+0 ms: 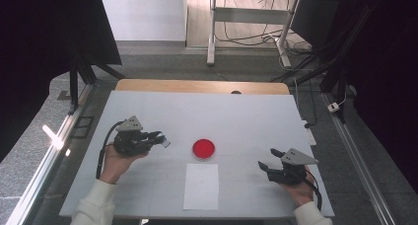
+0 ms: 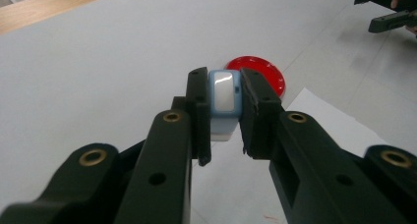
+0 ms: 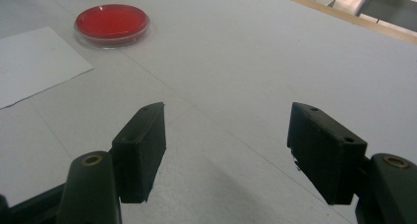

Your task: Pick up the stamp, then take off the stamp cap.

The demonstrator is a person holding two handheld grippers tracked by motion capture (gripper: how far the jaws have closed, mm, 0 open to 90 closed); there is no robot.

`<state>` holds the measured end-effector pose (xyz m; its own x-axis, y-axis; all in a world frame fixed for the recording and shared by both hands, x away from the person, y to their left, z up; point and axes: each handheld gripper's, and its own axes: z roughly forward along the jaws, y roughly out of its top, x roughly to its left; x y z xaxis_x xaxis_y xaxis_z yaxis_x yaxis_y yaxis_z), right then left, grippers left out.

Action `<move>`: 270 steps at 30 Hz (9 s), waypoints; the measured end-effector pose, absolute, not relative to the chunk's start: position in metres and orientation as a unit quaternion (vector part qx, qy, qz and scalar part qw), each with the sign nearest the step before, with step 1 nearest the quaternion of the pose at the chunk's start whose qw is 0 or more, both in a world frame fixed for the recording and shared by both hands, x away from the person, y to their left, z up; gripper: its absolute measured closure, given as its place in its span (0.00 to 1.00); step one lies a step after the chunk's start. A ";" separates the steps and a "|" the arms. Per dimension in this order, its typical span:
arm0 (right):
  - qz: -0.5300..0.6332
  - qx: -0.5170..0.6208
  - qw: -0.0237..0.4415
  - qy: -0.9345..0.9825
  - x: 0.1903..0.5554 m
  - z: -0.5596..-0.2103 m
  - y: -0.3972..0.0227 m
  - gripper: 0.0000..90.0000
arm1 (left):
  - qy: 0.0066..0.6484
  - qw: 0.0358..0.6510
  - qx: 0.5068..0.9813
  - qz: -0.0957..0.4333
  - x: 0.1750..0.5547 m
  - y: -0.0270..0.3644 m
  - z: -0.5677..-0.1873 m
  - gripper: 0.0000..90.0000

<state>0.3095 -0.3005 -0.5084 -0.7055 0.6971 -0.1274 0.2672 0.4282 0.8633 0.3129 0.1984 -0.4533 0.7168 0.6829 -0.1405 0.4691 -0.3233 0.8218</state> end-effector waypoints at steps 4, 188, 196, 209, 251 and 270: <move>0.444 0.298 0.242 0.809 0.309 -0.508 -0.301 0.34 | 0.352 0.463 0.806 0.112 0.311 0.192 -0.452 0.84; 0.463 0.209 0.237 0.828 0.288 -0.516 -0.160 0.37 | 0.303 0.495 0.812 0.066 0.306 0.096 -0.469 0.84; 0.461 0.203 0.238 0.830 0.288 -0.517 -0.151 0.37 | 0.304 0.494 0.812 0.066 0.307 0.095 -0.470 0.84; 0.462 0.202 0.235 0.831 0.291 -0.519 -0.135 0.39 | 0.306 0.495 0.811 0.062 0.308 0.091 -0.472 0.84; 0.439 0.205 0.273 0.831 0.292 -0.519 -0.115 0.70 | 0.306 0.495 0.811 0.064 0.307 0.091 -0.472 0.84; 0.428 0.205 0.280 0.835 0.291 -0.520 -0.113 0.72 | 0.308 0.491 0.812 0.066 0.306 0.089 -0.474 0.84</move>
